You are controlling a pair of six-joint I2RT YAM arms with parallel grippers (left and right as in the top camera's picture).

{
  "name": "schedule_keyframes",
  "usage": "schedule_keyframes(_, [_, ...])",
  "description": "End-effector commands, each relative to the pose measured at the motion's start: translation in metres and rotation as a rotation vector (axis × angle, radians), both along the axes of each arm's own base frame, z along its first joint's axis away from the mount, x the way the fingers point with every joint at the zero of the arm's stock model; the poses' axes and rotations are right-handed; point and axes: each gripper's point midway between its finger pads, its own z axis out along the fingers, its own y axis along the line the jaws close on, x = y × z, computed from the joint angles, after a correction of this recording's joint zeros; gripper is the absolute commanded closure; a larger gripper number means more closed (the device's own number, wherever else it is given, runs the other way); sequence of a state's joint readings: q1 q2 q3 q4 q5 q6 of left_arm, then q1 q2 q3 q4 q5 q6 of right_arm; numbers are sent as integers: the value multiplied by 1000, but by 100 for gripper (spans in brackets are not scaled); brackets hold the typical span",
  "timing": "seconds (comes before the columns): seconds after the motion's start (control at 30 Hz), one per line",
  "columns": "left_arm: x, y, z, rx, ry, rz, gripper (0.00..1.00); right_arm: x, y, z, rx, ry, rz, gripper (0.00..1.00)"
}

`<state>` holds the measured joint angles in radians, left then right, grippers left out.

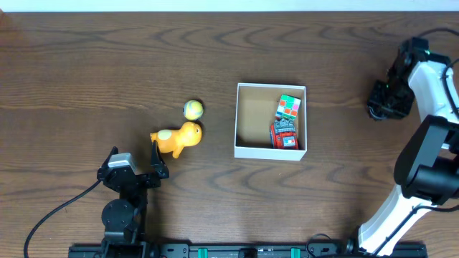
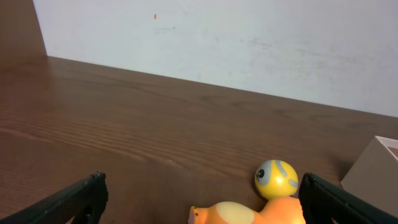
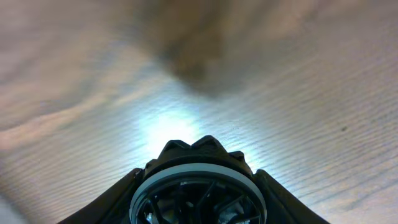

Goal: Pack container
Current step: 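Grasp the black fan, lift and carry it left over the box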

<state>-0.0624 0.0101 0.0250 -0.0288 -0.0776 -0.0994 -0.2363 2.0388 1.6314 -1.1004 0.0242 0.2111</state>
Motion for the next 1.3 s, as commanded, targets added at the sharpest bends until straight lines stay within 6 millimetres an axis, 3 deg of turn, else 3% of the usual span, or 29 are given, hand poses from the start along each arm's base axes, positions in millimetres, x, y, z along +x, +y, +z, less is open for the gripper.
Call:
schedule_keyframes(0.0, [-1,2,-18,21,53,7,2,19,31,39,-14,-99,98,47])
schedule_keyframes(0.3, [-1,2,-18,21,53,7,2,40,136,77,34,-232,350,47])
schedule_keyframes(0.53, [-1,2,-18,21,53,7,2,31,215,85,50,-255,535,47])
schedule_keyframes(0.67, [-1,2,-18,21,53,7,2,25,245,85,34,-267,608,46])
schedule_keyframes(0.77, [-1,2,-18,21,53,7,2,21,257,85,-16,-270,647,46])
schedule_keyframes(1.0, [-1,2,-18,21,53,7,1,17,263,84,-62,-268,673,46])
schedule_keyframes(1.27, [-1,2,-18,21,53,7,2,8,248,63,-115,-204,665,46])
